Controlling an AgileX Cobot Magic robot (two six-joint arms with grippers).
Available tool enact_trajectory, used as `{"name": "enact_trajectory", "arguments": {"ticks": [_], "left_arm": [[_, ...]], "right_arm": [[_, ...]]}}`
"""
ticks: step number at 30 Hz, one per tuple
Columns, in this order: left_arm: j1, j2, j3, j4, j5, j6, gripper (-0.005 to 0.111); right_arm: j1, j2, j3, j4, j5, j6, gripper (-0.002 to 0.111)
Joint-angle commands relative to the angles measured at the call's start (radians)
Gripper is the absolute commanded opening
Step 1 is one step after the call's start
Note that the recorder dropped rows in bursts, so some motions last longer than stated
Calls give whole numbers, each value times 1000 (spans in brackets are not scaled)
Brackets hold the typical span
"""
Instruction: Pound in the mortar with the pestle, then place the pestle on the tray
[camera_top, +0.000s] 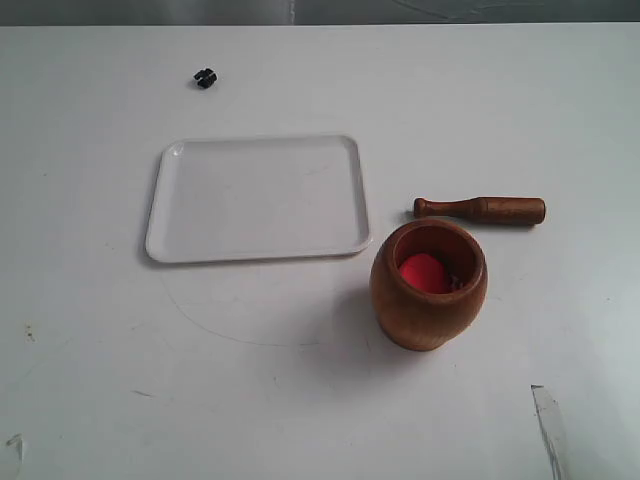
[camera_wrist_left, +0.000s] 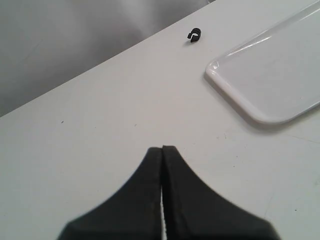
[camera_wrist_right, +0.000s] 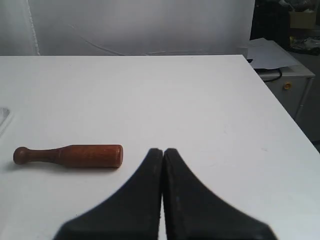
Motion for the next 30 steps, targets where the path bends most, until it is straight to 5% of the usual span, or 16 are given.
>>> {"name": "enact_trajectory", "arguments": {"ticks": [1, 14, 27, 30], "left_arm": [[-8, -1, 1, -7, -3, -8, 0], [-8, -1, 1, -7, -3, -8, 0], [-8, -1, 1, -7, -3, -8, 0], [-8, -1, 1, -7, -3, -8, 0]], "right_arm": [[3, -4, 4, -7, 0, -1, 0], [3, -4, 4, -257, -111, 1, 0], [3, -4, 4, -259, -784, 105, 0], [3, -4, 4, -85, -1025, 138, 0]]}}
